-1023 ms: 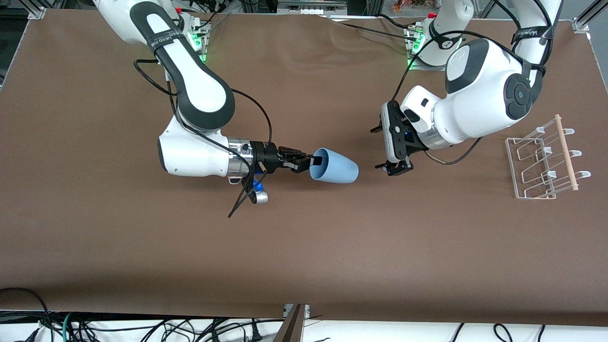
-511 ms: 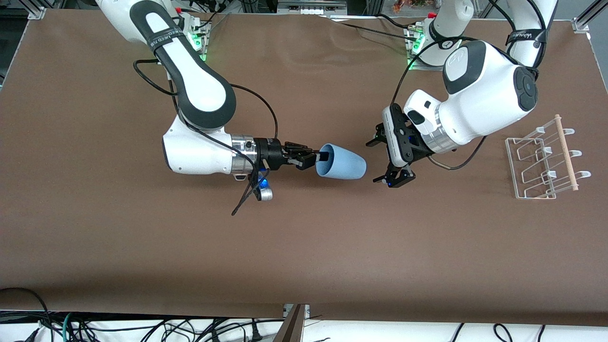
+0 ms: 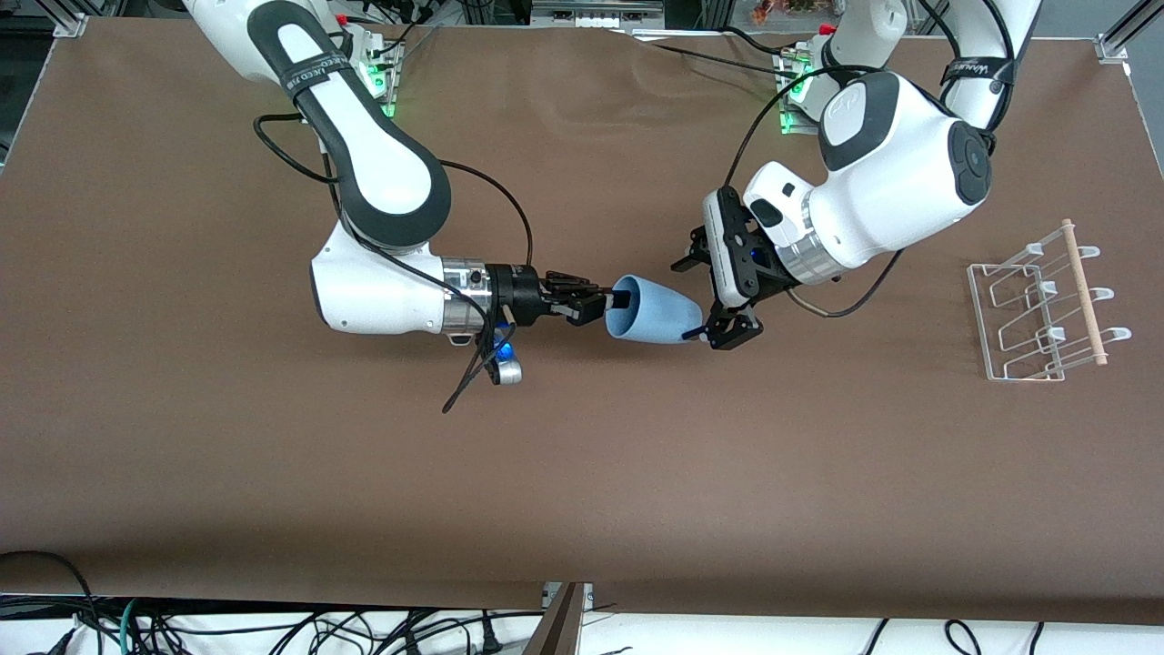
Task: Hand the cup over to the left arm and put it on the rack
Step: 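Close the left gripper around the cup's open end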
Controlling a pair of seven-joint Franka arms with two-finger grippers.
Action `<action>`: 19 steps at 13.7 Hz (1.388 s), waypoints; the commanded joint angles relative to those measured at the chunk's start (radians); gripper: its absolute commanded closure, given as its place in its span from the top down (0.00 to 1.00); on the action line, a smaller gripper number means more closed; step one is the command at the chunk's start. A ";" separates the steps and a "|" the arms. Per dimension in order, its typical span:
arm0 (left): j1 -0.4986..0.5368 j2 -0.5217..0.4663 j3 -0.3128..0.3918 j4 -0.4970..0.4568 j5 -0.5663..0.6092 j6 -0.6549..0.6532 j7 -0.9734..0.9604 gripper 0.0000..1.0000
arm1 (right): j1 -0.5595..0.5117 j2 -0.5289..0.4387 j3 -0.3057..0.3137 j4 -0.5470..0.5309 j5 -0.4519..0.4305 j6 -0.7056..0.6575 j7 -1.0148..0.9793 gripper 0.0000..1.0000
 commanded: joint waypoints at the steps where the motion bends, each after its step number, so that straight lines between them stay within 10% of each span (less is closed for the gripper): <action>1: -0.011 0.013 -0.004 -0.026 -0.031 0.068 0.032 1.00 | 0.002 0.011 0.007 0.026 0.021 0.005 0.011 0.00; 13: -0.029 0.050 -0.004 -0.014 -0.058 0.113 0.032 0.86 | 0.000 0.009 0.006 0.026 0.021 0.001 0.008 0.00; 16: -0.031 0.053 -0.004 -0.014 -0.056 0.123 0.032 0.21 | -0.003 0.008 0.006 0.026 0.021 -0.001 0.010 0.00; 19: -0.025 0.047 -0.004 -0.014 -0.056 0.111 0.032 0.04 | -0.003 0.008 0.006 0.026 0.021 -0.001 0.010 0.00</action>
